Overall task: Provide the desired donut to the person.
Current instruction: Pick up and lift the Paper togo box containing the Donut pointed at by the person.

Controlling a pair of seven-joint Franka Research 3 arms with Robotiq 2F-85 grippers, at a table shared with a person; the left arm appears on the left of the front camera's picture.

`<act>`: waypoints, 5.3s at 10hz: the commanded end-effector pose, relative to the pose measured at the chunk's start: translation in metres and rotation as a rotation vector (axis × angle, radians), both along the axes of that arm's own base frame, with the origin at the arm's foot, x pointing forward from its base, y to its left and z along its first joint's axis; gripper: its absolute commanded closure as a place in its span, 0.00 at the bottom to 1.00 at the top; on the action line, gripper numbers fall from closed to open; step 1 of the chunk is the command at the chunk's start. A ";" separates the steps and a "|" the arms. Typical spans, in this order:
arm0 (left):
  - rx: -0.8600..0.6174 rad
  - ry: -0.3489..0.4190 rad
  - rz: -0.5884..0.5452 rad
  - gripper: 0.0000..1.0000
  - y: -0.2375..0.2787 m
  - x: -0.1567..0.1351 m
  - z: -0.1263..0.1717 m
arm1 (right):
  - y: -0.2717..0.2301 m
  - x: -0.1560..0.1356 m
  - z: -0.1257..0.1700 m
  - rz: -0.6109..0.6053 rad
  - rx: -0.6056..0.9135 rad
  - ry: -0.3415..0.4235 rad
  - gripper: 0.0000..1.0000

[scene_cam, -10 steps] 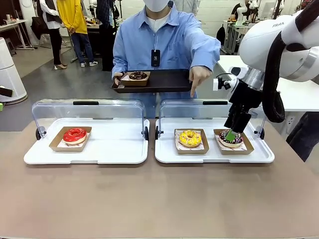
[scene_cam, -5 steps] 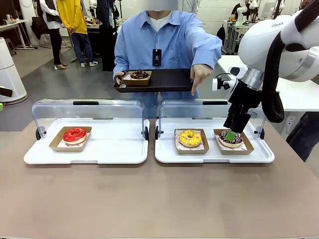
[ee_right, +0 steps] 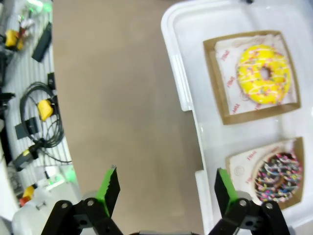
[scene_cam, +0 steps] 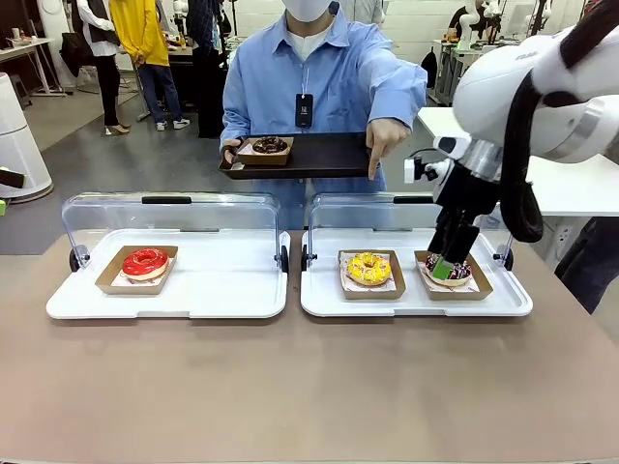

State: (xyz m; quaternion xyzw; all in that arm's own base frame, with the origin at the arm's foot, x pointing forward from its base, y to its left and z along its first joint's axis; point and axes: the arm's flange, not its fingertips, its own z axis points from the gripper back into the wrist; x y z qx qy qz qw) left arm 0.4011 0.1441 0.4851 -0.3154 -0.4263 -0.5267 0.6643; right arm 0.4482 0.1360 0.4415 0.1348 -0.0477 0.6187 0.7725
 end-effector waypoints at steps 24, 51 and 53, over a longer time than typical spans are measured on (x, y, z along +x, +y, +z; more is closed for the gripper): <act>-0.013 0.004 0.014 0.00 0.000 -0.001 0.001 | 0.096 0.029 -0.072 0.163 -0.293 -0.183 0.00; -0.013 0.004 0.014 0.00 0.000 -0.001 0.001 | 0.078 0.069 -0.116 0.224 -0.216 -0.144 0.00; -0.013 0.004 0.014 0.00 0.000 -0.001 0.001 | 0.079 0.070 -0.117 0.223 -0.216 -0.136 0.00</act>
